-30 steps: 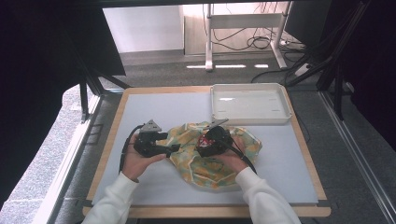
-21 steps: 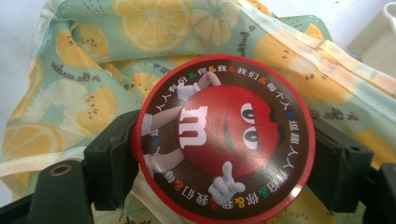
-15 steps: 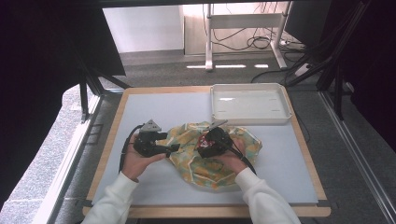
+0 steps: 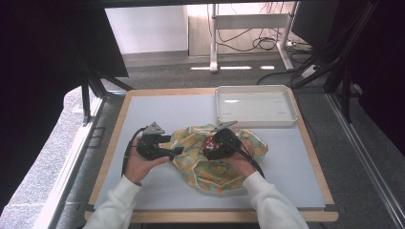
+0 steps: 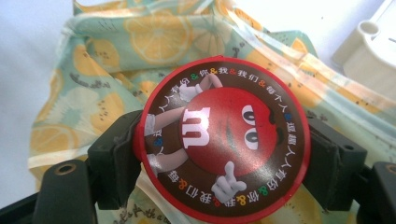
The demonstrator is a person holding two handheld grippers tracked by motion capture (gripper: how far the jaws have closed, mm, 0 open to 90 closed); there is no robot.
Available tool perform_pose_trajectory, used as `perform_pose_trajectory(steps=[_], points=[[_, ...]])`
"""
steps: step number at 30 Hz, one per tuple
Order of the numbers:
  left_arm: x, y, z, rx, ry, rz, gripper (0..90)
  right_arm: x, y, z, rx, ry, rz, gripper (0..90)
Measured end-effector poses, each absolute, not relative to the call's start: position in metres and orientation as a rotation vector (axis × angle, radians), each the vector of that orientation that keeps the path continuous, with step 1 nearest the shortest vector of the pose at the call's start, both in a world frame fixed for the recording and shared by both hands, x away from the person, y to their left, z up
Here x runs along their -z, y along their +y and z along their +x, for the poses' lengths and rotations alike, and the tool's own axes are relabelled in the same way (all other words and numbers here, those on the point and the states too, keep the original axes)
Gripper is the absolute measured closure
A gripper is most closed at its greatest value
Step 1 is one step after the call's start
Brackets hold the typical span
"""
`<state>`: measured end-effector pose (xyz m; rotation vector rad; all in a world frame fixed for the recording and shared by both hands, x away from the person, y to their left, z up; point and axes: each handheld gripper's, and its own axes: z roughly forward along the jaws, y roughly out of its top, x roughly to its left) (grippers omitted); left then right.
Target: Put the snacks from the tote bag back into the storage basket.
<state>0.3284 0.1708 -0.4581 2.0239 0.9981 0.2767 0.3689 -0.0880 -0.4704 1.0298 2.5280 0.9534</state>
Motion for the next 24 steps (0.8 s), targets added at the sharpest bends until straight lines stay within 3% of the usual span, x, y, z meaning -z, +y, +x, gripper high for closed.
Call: perform_pose_trajectory(steps=[24], points=[[0.46,0.171,0.33,-0.271,1.007,2.027,28.1,0.429,-0.106,0.354,-1.092,2.502,0.929,23.0]])
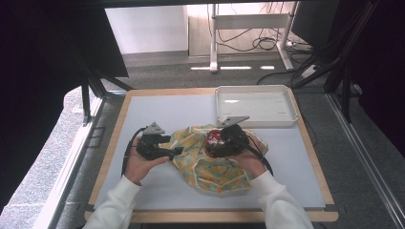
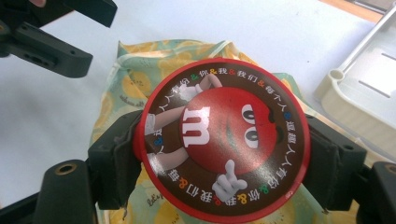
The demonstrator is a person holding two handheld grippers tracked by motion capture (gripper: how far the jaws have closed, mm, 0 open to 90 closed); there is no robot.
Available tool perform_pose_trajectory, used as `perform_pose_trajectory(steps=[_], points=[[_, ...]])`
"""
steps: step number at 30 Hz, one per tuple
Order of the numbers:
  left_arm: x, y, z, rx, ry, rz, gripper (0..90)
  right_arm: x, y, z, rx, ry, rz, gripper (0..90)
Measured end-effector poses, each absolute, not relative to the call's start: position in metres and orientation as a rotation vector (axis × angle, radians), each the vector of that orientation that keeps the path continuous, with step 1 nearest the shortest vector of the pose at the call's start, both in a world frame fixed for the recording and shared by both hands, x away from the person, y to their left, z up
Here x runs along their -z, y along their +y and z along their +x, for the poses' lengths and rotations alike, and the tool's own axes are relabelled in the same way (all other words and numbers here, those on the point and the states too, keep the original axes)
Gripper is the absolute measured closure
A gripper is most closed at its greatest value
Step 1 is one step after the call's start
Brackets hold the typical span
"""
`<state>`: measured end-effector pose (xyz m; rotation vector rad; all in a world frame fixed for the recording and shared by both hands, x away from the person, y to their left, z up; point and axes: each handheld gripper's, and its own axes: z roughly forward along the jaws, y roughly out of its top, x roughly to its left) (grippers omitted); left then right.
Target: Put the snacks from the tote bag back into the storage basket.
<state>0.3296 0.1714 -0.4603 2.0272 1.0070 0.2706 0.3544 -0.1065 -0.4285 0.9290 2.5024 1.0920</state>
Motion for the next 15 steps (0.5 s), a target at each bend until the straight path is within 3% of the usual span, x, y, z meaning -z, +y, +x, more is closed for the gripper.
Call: perform_pose_trajectory(steps=[15], points=[[0.461,0.172,0.33,-0.27,1.006,2.036,28.0,0.416,-0.116,0.352,-1.146,2.513,0.905,23.1]])
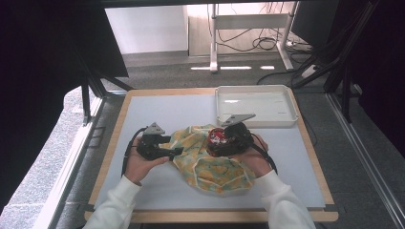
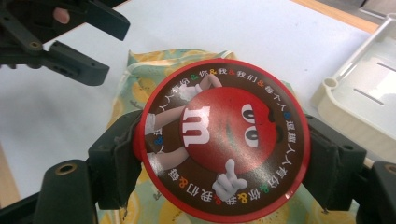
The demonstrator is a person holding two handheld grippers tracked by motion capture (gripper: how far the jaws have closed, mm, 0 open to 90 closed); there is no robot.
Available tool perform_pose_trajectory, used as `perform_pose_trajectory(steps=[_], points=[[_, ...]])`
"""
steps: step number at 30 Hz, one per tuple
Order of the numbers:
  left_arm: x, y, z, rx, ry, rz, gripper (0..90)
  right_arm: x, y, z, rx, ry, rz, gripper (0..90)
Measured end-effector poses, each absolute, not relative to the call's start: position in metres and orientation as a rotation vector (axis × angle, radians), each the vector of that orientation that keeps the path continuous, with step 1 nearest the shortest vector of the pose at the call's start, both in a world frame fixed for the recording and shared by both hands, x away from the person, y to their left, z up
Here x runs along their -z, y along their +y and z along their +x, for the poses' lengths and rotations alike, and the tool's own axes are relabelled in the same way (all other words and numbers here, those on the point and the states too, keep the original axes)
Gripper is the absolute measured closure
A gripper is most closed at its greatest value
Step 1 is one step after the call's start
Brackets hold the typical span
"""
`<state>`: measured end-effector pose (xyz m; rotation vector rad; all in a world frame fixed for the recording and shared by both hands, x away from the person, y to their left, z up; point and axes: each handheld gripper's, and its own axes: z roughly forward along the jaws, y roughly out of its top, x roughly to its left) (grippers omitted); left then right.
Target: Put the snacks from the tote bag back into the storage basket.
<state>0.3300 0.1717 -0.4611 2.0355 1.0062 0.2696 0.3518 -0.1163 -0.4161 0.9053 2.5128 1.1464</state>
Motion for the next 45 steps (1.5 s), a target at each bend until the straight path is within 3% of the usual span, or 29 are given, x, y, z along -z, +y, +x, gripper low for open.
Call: perform_pose_trajectory(steps=[45], points=[[0.464,0.174,0.33,-0.258,1.004,2.041,28.1,0.383,-0.132,0.389,-1.194,2.422,0.939,23.2]])
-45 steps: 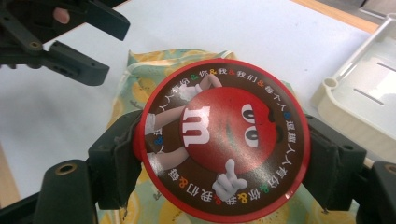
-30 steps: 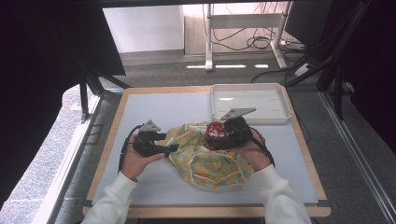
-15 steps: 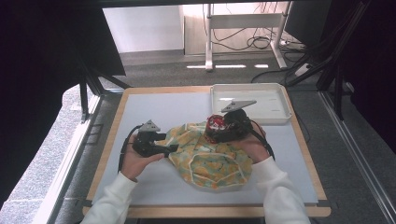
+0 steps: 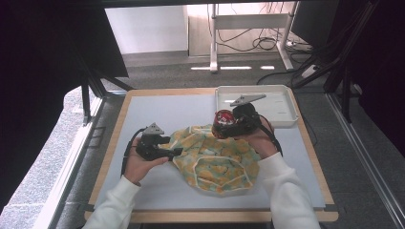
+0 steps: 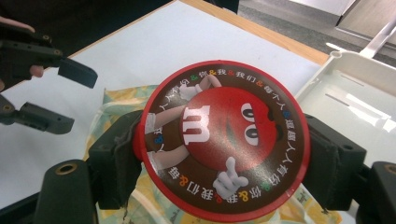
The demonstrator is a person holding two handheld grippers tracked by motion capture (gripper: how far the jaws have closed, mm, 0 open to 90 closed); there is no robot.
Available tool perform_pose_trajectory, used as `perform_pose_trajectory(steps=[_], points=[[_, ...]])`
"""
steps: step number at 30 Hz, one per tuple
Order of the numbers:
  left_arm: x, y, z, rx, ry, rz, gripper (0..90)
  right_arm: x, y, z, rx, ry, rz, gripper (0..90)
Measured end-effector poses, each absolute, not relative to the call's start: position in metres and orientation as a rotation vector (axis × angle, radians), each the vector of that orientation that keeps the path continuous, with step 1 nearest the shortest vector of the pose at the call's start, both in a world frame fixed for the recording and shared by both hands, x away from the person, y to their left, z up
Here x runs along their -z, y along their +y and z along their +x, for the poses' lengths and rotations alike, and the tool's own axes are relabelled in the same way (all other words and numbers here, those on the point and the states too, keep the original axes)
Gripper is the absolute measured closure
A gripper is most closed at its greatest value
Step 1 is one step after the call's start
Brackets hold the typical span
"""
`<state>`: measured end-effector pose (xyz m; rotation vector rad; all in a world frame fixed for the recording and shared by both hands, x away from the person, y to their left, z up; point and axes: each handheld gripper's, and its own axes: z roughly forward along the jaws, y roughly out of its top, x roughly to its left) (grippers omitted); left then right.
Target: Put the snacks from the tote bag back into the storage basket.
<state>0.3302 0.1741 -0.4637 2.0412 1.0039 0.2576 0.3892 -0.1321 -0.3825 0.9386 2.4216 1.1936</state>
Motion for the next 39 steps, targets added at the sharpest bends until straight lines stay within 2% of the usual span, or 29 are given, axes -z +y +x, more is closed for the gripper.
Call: perform_pose_trajectory(steps=[25,39], points=[[0.464,0.177,0.331,-0.256,1.008,2.042,28.1,0.375,-0.135,0.428,-1.178,2.381,1.006,23.2],[0.466,0.176,0.332,-0.252,1.011,2.047,28.1,0.384,-0.136,0.455,-1.149,2.363,1.062,23.3]])
